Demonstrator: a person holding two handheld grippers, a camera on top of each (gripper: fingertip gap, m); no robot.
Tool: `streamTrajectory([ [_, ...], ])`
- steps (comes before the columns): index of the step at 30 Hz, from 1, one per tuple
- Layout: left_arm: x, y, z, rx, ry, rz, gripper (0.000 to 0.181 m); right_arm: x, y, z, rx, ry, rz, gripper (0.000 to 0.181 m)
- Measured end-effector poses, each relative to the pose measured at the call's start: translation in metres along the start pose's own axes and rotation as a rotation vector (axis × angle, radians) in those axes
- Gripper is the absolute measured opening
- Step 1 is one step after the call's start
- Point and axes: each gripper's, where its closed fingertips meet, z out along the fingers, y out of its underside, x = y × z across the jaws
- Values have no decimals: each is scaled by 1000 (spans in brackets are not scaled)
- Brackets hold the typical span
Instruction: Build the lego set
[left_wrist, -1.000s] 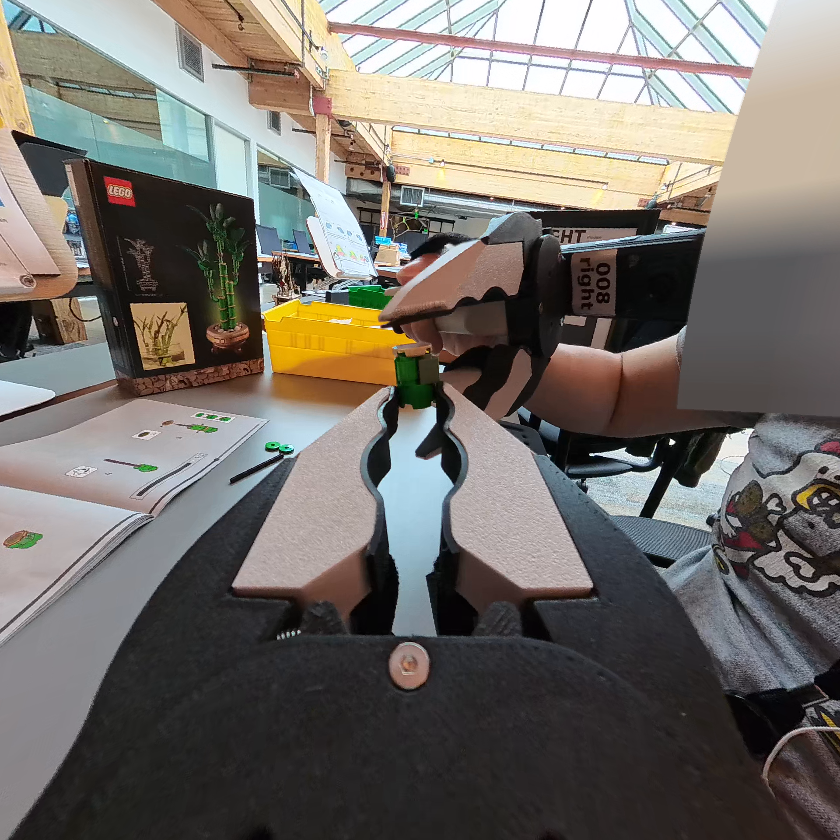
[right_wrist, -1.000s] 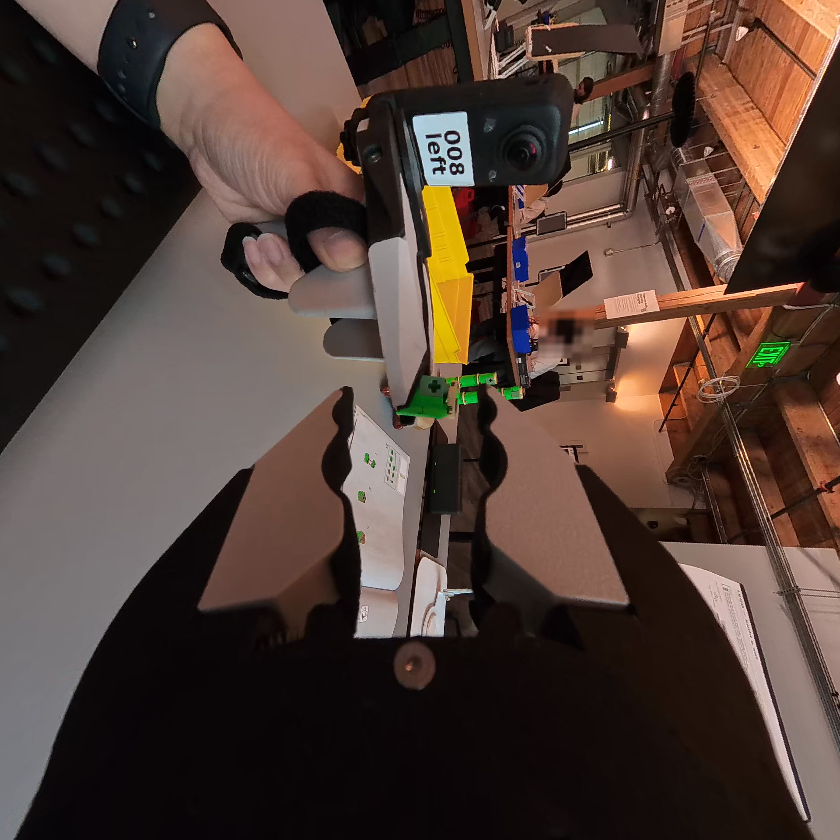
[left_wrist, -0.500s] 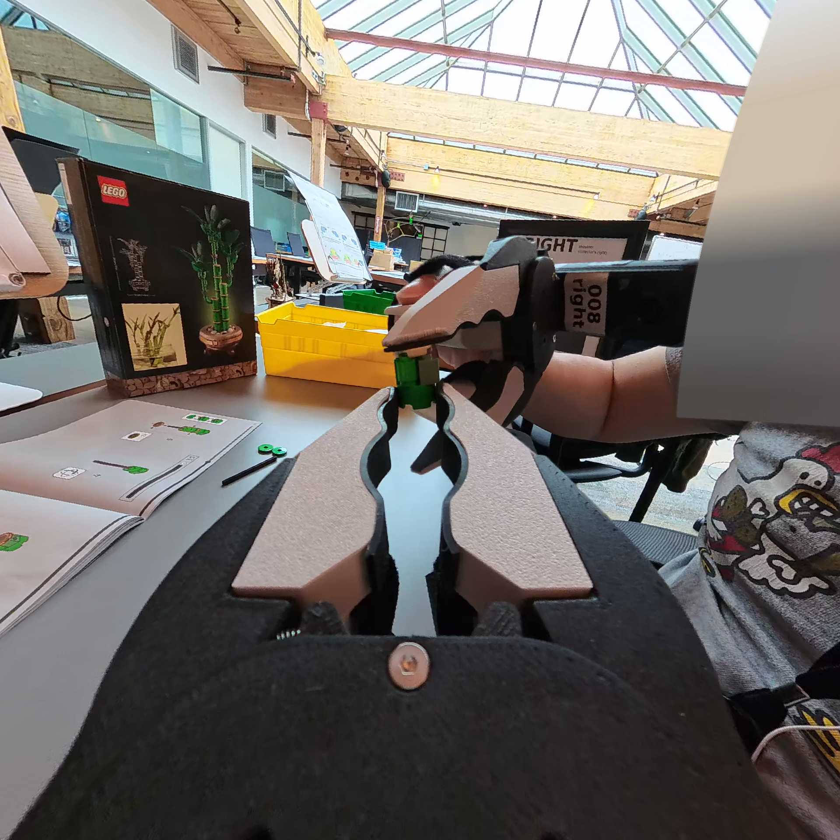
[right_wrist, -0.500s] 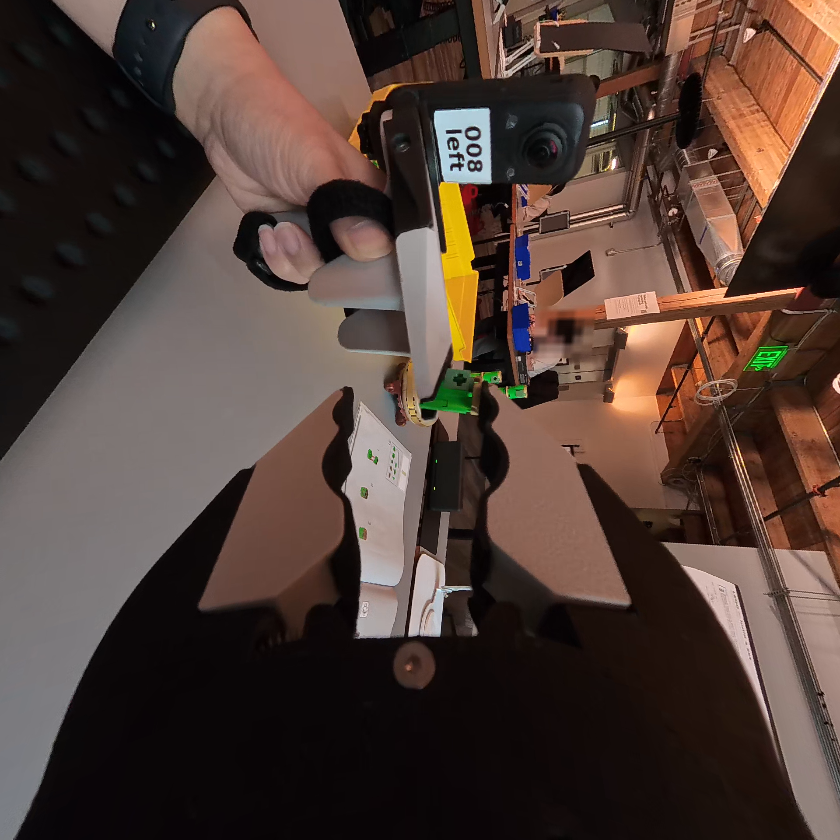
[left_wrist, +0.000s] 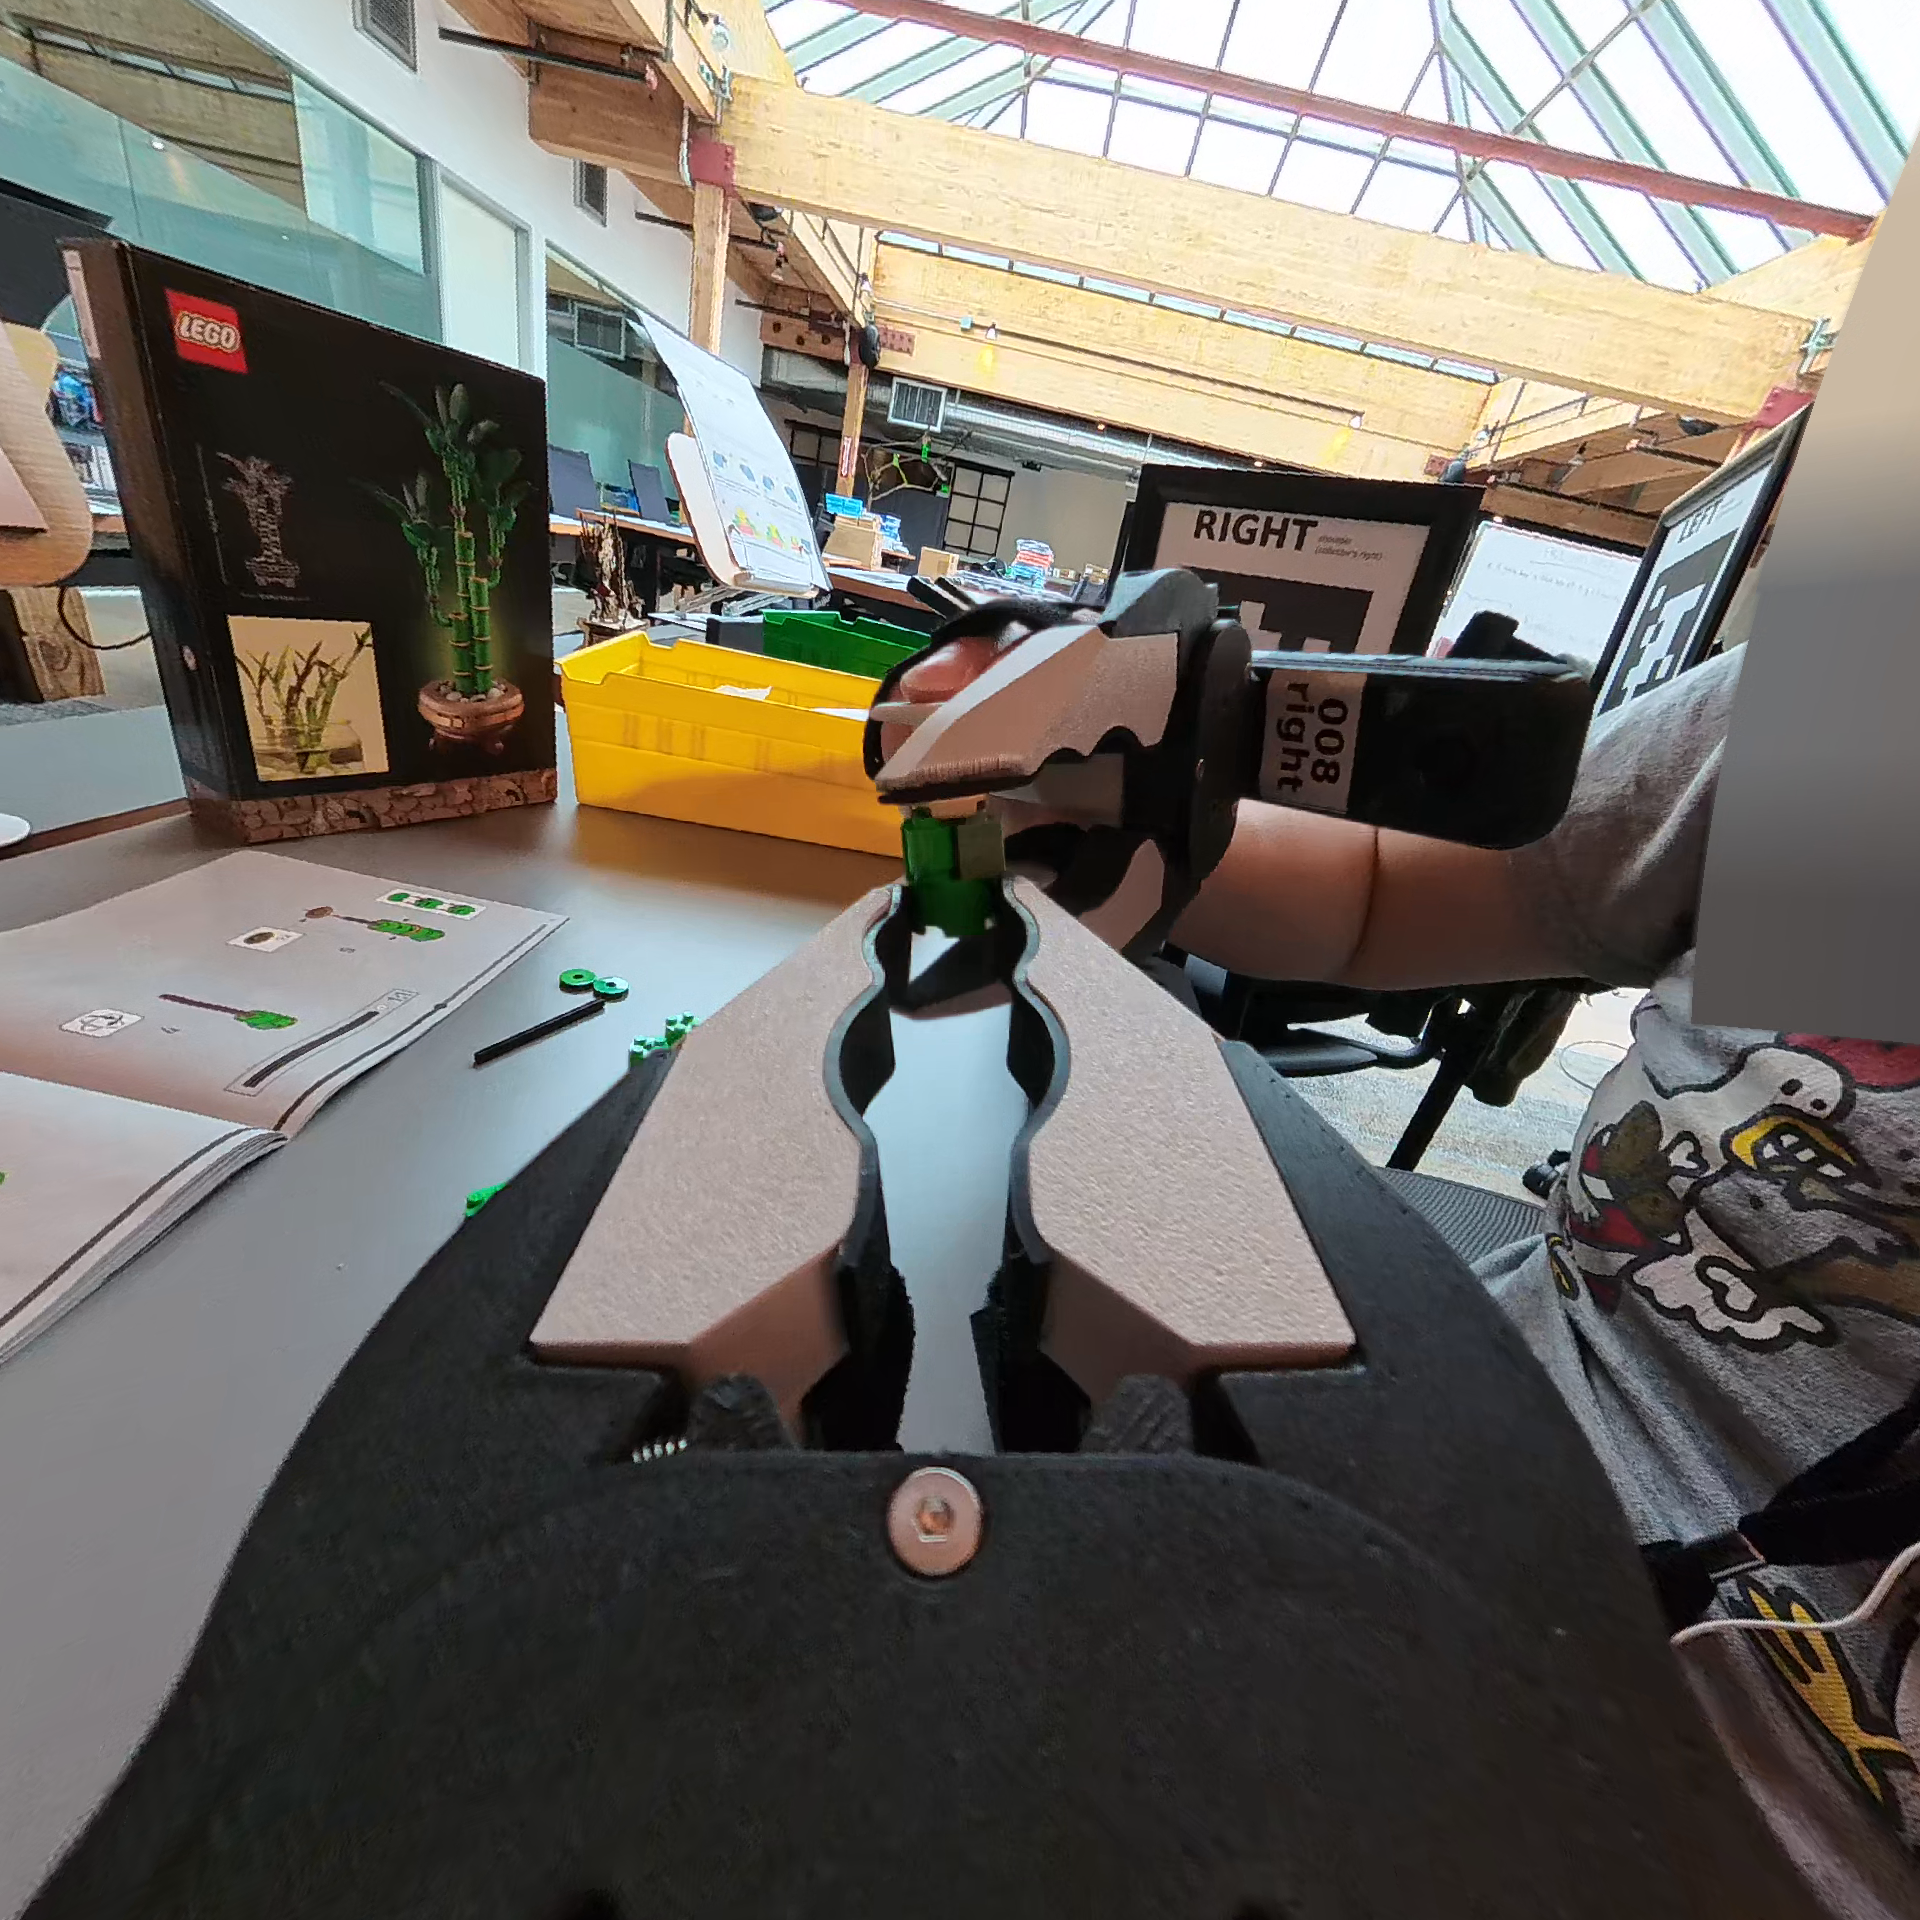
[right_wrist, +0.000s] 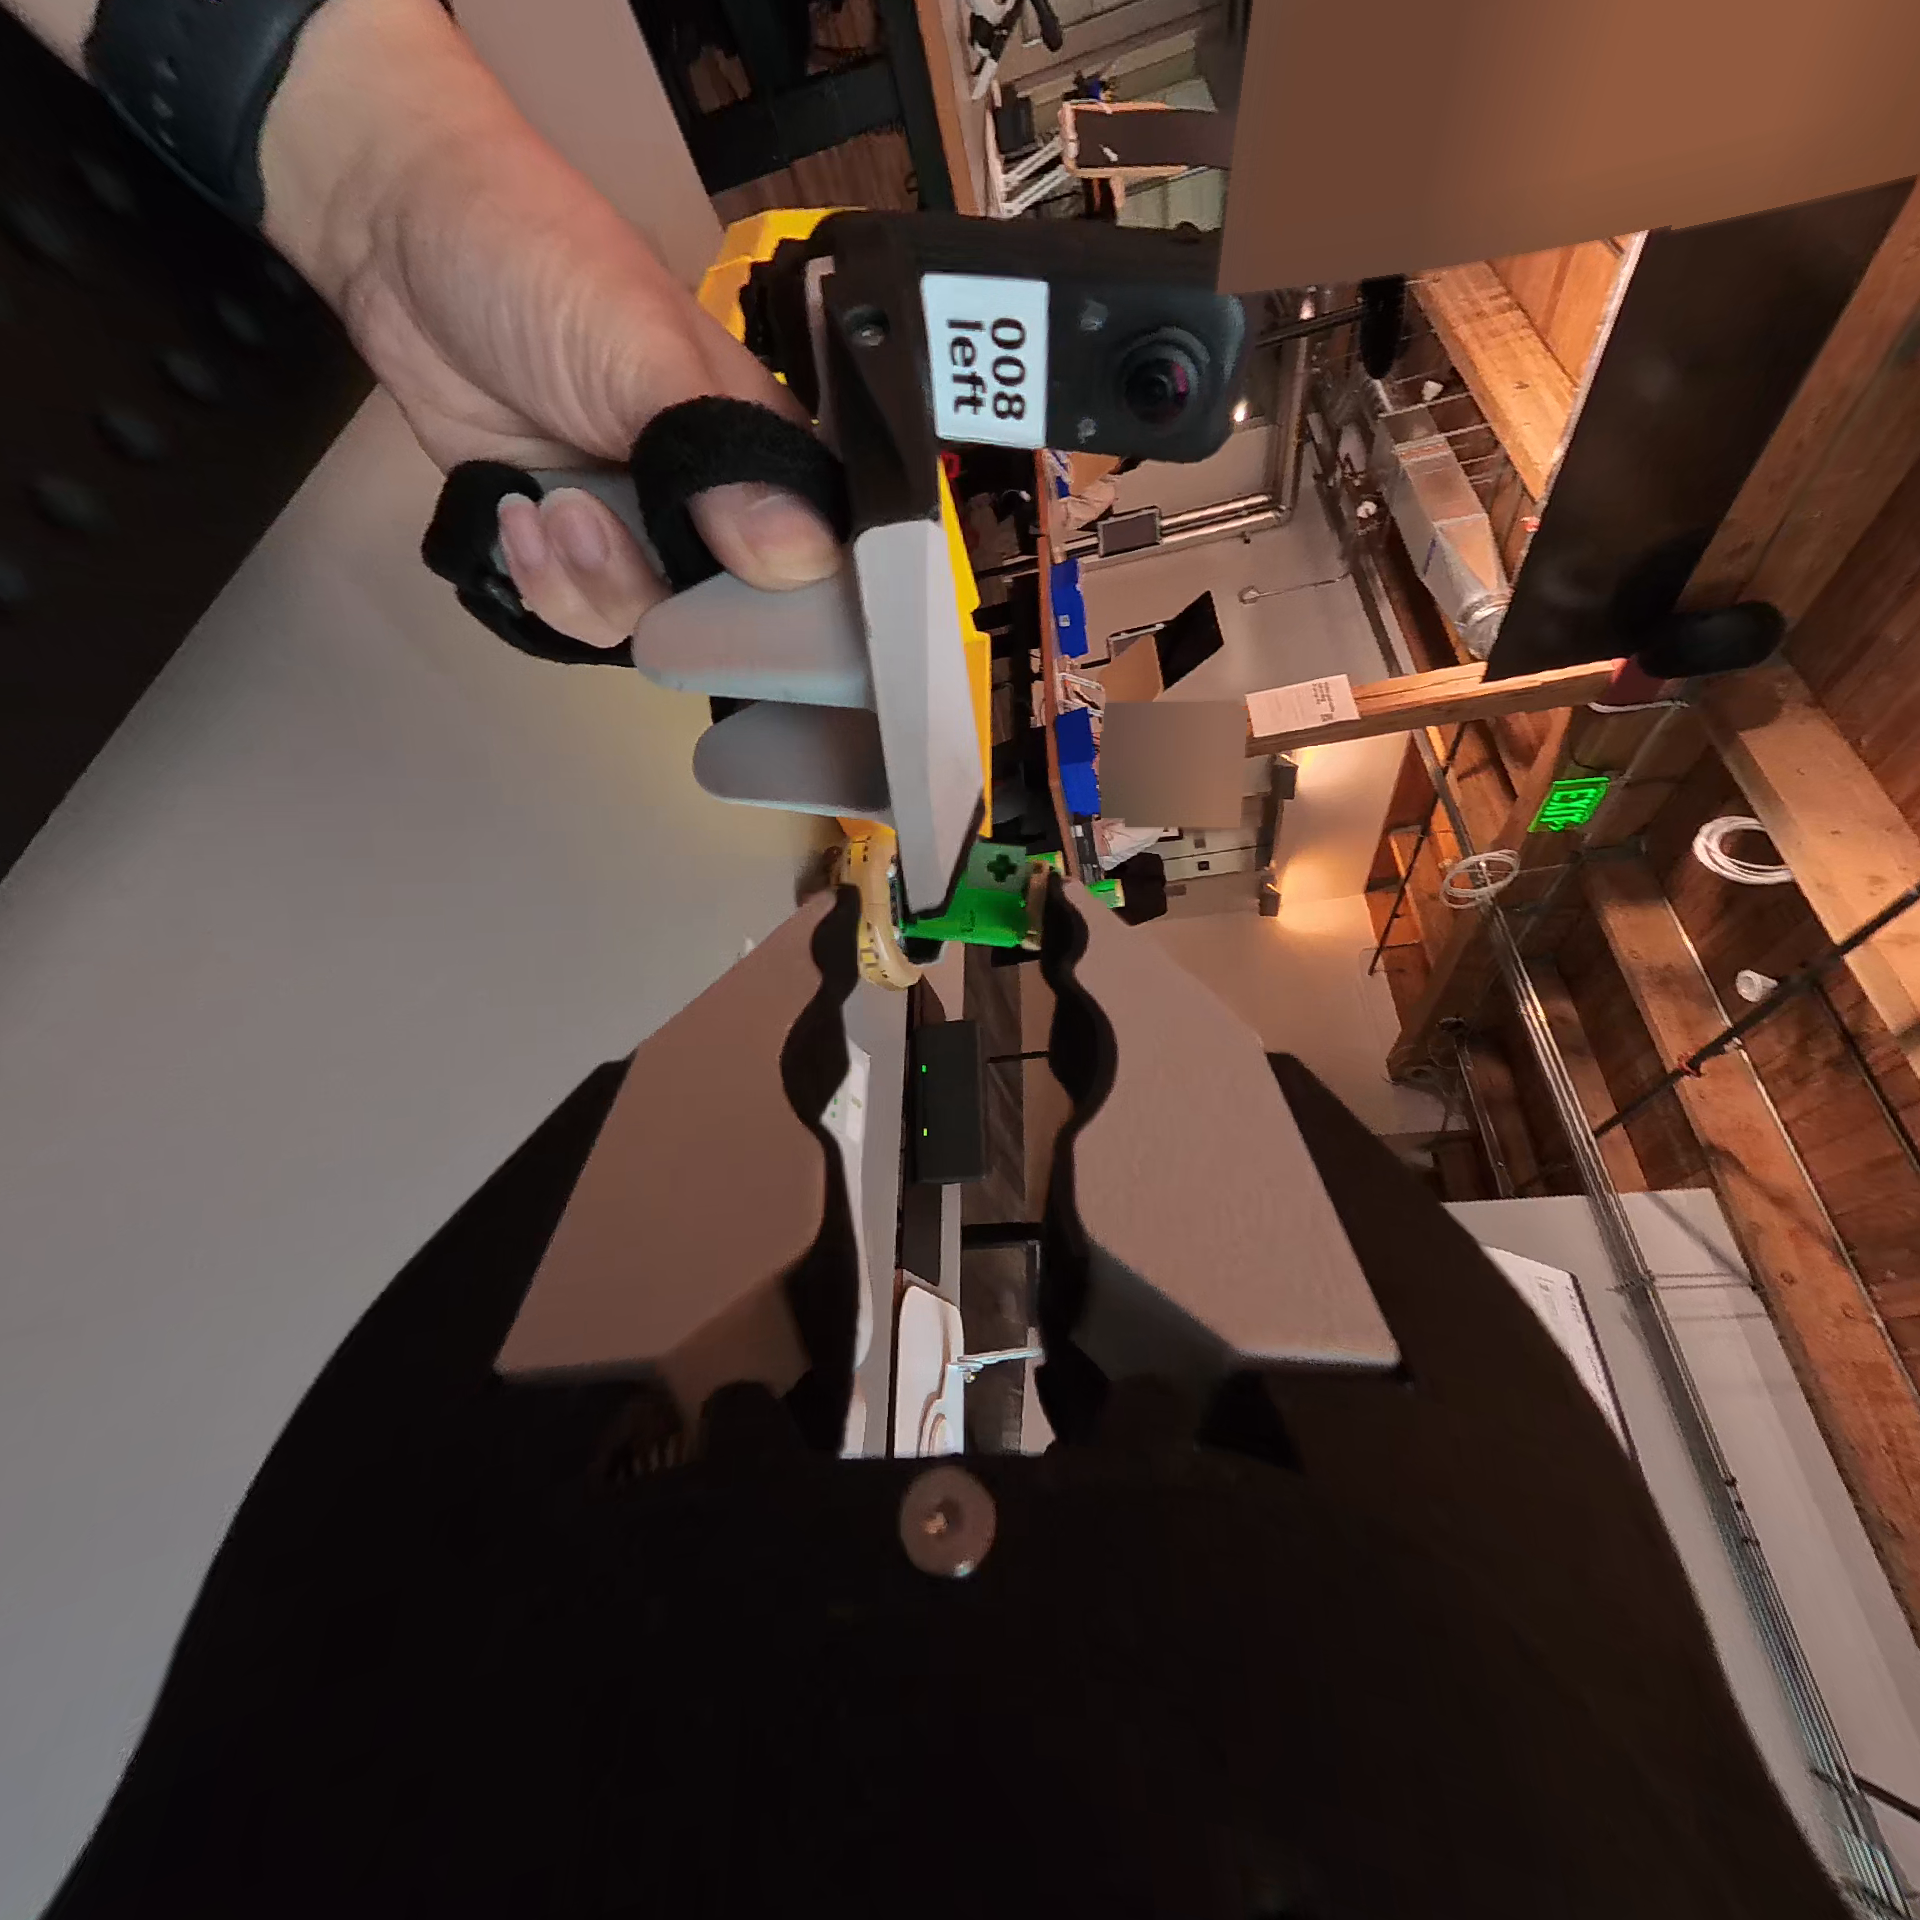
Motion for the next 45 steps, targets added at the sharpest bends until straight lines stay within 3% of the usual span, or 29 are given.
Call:
streamTrajectory([
  [2,0,1,0,-4,2,-9,13,4,1,0,-6,28,-4,26],
  [35,-8,22,5,-112,17,-139,14,-17,14,-2,-73,-81,24,22],
  [39,0,11,3,-41,104,-210,14,-7,9,-2,-27,-19,115,26],
  [42,3,1,-1,28,173,-301,14,-7,10,6,-49,-55,249,63],
  [45,1,-3,-6,70,231,-414,14,-7,5,11,-26,-81,314,61],
])
